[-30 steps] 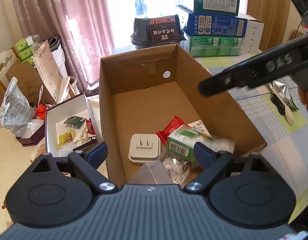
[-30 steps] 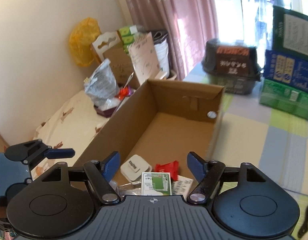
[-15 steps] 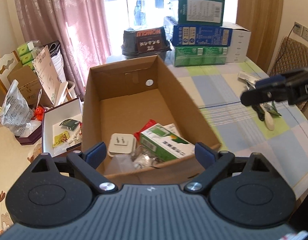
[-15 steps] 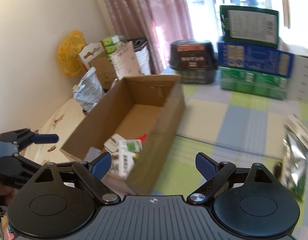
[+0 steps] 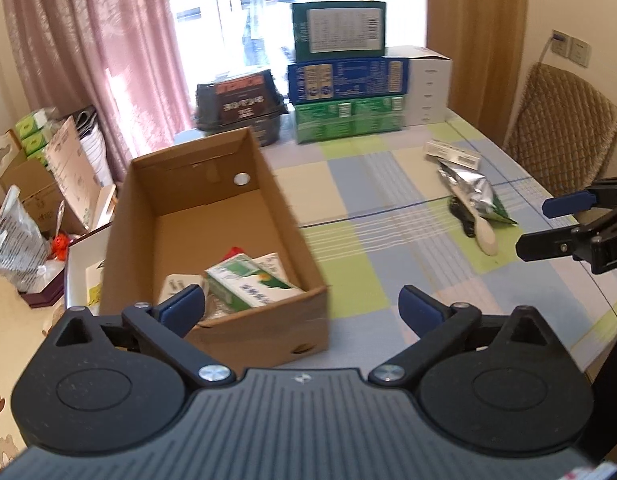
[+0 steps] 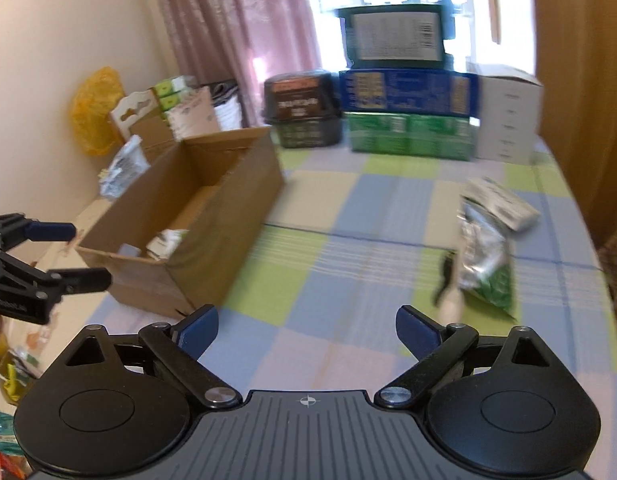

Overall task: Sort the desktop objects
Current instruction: 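Withdraw both tools back over the table toward the spoon and cable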

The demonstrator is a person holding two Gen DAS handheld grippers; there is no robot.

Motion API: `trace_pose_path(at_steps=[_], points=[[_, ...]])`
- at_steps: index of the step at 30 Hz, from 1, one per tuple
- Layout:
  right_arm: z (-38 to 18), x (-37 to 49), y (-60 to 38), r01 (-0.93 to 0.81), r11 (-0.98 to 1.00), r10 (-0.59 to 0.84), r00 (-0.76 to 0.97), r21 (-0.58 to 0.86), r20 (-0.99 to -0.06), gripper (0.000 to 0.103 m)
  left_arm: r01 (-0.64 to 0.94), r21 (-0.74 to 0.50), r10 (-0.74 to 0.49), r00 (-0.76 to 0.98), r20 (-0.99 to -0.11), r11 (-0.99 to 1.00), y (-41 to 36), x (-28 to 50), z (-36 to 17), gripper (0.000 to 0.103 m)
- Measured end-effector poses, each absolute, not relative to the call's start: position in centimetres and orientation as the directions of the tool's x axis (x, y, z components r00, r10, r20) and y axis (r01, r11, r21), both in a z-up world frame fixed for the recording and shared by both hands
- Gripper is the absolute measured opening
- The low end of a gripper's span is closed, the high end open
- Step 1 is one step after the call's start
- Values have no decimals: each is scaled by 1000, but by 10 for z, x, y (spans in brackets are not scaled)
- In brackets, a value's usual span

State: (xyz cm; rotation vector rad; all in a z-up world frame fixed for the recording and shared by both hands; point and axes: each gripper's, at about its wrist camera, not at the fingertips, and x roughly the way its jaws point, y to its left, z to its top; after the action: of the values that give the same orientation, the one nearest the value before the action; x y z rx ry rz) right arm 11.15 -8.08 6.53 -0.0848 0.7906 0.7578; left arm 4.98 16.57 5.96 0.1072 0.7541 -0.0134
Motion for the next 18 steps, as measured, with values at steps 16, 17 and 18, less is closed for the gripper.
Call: trace_pose_path(at_steps=[16, 17, 18], points=[[56, 113, -197, -435, 875, 458, 596, 215, -659, 95, 204, 35, -119, 697, -707, 978, 70, 66, 36, 102], [55, 113, -200, -427, 878, 453, 600, 215, -659, 95, 211, 36, -124, 695, -708, 977, 65, 68, 35, 102], [54, 114, -203, -419, 882, 448, 603, 216, -659, 95, 218, 37, -128, 693, -710, 975, 60, 70, 34, 102]])
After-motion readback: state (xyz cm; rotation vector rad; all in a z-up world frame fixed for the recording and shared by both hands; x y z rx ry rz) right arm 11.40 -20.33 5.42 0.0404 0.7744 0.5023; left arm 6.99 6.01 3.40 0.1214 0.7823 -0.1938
